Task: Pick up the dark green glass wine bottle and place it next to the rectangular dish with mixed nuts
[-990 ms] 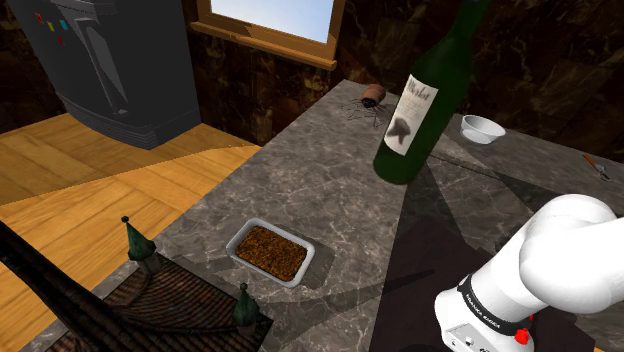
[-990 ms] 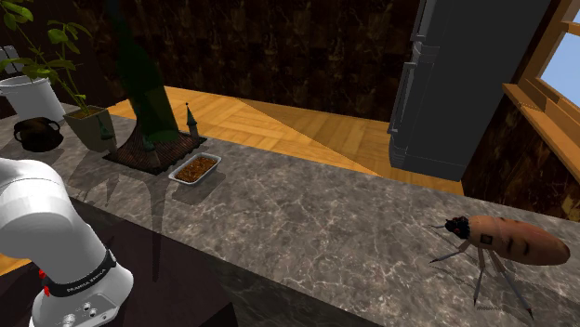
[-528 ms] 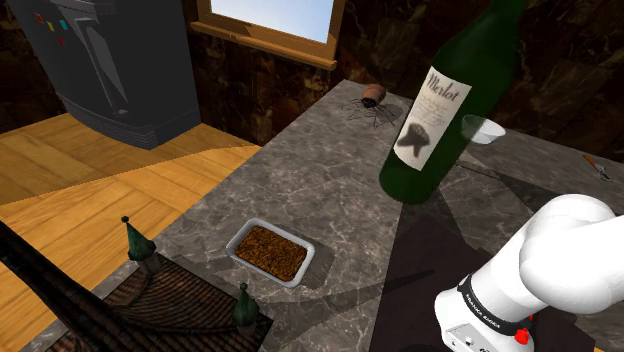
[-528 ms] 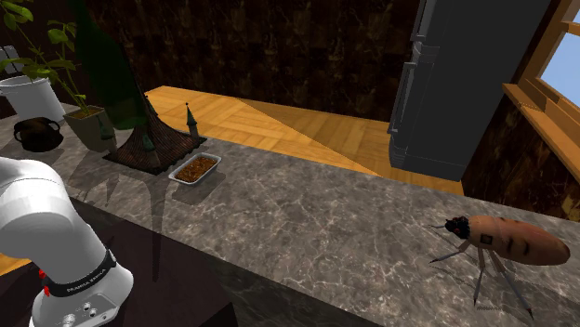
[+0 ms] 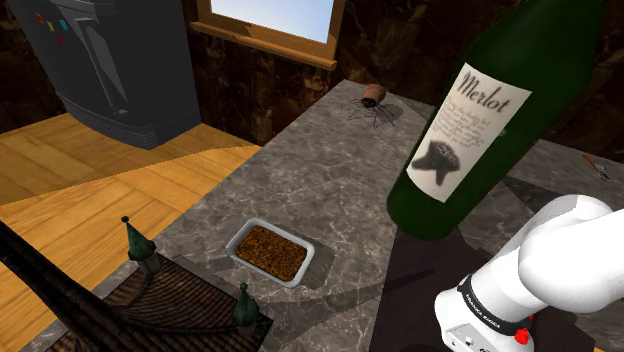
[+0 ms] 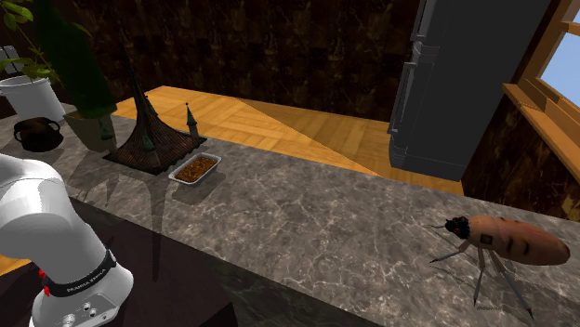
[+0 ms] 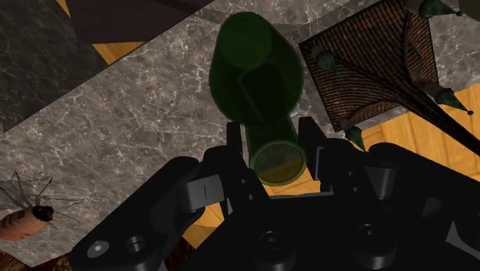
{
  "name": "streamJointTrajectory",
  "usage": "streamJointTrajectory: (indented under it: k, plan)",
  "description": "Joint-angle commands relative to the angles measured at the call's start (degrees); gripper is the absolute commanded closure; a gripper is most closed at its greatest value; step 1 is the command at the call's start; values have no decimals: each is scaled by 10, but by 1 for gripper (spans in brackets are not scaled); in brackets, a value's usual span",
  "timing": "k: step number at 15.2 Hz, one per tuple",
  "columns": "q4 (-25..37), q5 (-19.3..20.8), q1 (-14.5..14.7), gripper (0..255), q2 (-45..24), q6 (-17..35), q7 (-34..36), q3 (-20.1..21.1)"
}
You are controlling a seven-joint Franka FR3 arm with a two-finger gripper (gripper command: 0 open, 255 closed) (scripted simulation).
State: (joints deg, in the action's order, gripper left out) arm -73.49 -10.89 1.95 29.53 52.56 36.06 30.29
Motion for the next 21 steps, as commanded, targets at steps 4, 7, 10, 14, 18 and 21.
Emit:
streamJointTrajectory:
  k: [4, 7, 10, 14, 18, 21]
  plan:
    - [-82, -11, 12, 255, 45, 39, -10, -14]
    - [-131, -16, 18, 255, 70, 63, -17, -21]
    - [-176, -21, 24, 255, 93, 85, -22, -26]
    - [-232, -27, 32, 255, 121, 114, -29, -30]
    - [-285, -33, 39, 255, 147, 142, -33, -31]
    - [-322, -37, 44, 255, 164, 161, -36, -31]
